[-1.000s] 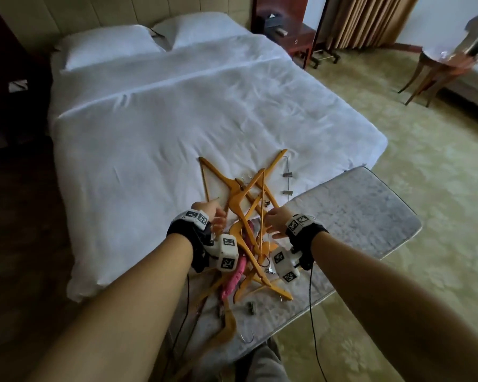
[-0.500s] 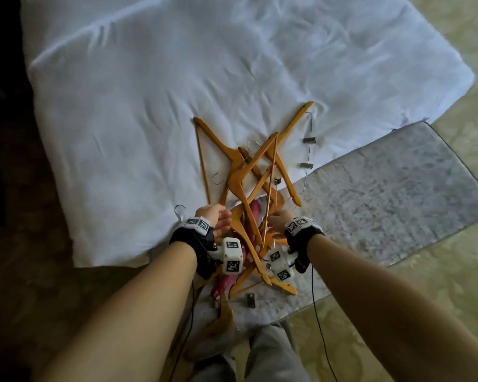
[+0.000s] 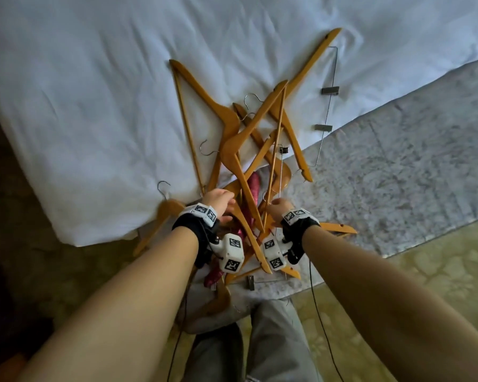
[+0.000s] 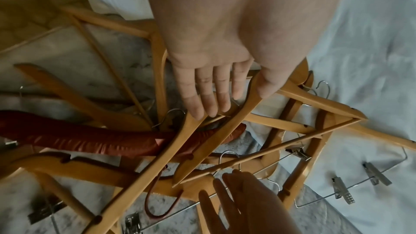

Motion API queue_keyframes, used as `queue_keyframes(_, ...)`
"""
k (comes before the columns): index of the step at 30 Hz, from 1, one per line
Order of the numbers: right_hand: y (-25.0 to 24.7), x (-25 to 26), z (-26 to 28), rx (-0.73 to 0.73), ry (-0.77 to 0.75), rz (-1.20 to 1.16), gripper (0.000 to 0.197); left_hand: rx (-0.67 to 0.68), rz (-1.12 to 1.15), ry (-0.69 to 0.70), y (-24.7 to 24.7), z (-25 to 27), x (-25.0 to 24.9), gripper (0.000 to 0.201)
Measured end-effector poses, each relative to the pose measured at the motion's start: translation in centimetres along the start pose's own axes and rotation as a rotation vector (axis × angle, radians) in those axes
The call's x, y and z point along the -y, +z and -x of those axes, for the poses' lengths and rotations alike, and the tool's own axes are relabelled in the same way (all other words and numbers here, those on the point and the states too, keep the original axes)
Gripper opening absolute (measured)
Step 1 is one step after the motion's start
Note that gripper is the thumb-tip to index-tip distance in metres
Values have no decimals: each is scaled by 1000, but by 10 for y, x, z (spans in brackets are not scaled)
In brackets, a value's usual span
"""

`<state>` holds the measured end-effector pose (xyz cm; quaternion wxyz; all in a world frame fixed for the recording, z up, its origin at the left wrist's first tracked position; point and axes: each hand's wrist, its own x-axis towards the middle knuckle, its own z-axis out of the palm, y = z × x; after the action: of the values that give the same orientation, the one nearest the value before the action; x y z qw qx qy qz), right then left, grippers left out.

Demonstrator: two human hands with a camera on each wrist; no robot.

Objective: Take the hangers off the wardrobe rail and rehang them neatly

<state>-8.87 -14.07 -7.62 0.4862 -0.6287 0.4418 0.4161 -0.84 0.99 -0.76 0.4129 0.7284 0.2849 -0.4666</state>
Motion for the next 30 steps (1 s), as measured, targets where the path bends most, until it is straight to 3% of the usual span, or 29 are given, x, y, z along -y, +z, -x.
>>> queue_keyframes(3, 5, -3, -22, 22, 4, -41, 45, 13, 31, -49, 9, -14, 5, 18)
queue_keyframes(9, 13, -7, -44, 63, 33, -262, 48, 33, 93, -112, 22, -36, 19, 10)
queue_keyframes(11, 14, -7, -40, 59, 11, -258, 39, 57, 143, -143, 24, -40, 23, 35)
queue_keyframes(13, 15, -8, -35, 68, -11, -262, 24, 98, 193, -161, 25, -38, 24, 35)
queue_keyframes(16, 18, -12, -30, 143, 0, -280, 14, 173, 340, -209, 26, -37, 24, 55)
queue_keyframes(19, 18, -18, -25, 218, 2, -347, 23, 228, 421, -236, 25, -29, 17, 48)
queue_keyframes(25, 0, -16, -4, 347, -33, -472, 34, 223, 338, -232, 22, -23, 13, 32)
queue_keyframes(27, -7, -10, 2, 353, -65, -443, 39, 205, 368, -251, 21, -18, 13, 24)
queue_keyframes(30, -20, 7, 21, 340, -147, -327, 33, 212, 390, -231, 17, -3, 11, 13)
